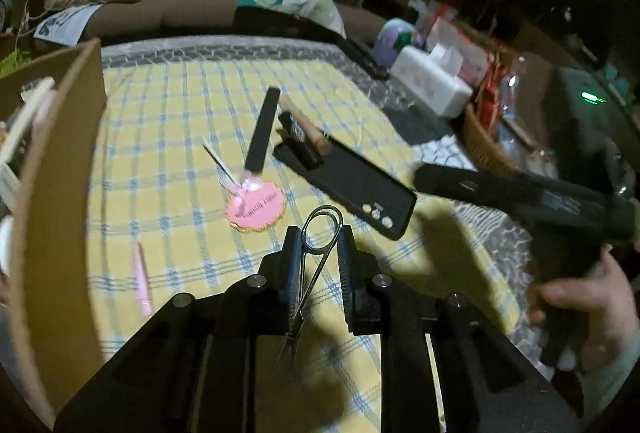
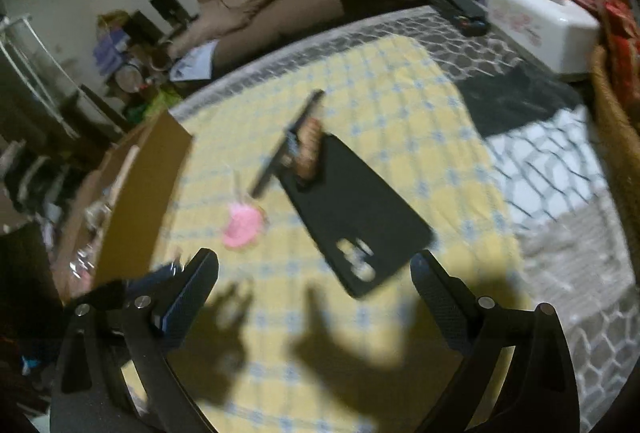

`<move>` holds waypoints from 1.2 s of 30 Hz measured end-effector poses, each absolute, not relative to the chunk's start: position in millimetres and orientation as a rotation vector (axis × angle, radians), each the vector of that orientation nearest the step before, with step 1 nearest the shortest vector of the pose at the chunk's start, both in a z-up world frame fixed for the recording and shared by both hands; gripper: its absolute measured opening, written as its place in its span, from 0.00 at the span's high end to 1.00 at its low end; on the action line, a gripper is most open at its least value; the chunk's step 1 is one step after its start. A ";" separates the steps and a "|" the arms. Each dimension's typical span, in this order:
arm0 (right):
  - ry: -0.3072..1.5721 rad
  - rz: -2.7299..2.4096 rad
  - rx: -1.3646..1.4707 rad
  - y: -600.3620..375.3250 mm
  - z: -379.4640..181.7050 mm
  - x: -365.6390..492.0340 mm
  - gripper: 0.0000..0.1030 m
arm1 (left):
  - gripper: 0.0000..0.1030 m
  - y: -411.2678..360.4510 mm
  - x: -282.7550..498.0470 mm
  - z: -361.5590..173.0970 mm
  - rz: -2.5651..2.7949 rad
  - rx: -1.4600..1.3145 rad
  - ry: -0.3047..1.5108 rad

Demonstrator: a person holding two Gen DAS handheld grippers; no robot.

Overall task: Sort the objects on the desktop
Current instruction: 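Grasp the small silver scissors with the left gripper, then grasp the black MEN'S tube with the right gripper while the left holds the scissors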

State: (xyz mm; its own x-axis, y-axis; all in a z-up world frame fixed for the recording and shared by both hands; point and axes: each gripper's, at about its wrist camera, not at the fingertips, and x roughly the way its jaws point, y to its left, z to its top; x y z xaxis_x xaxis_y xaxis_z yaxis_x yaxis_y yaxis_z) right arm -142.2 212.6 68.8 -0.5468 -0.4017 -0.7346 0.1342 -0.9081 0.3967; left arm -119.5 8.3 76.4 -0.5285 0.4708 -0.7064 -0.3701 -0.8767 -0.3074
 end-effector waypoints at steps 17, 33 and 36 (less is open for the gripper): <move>0.089 -2.460 1.489 119.9 25.5 -285.1 0.26 | 0.83 -28.4 -135.0 122.0 2.400 -1.061 -0.222; -0.117 -2.445 1.345 154.9 73.0 -236.6 0.91 | 0.83 -70.6 -116.6 136.7 2.461 -1.066 -0.306; -0.140 -2.469 1.396 154.7 75.6 -233.2 0.90 | 0.83 -77.1 -107.4 142.1 2.472 -1.064 -0.305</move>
State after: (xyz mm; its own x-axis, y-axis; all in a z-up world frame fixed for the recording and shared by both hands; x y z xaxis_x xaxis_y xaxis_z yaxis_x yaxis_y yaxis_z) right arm -233.2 154.7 75.6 -0.4825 -0.3062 -0.8206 0.2112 -0.9499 0.2302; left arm -107.4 -77.1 142.1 -0.6135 0.4673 -0.6366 -0.2987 -0.8835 -0.3607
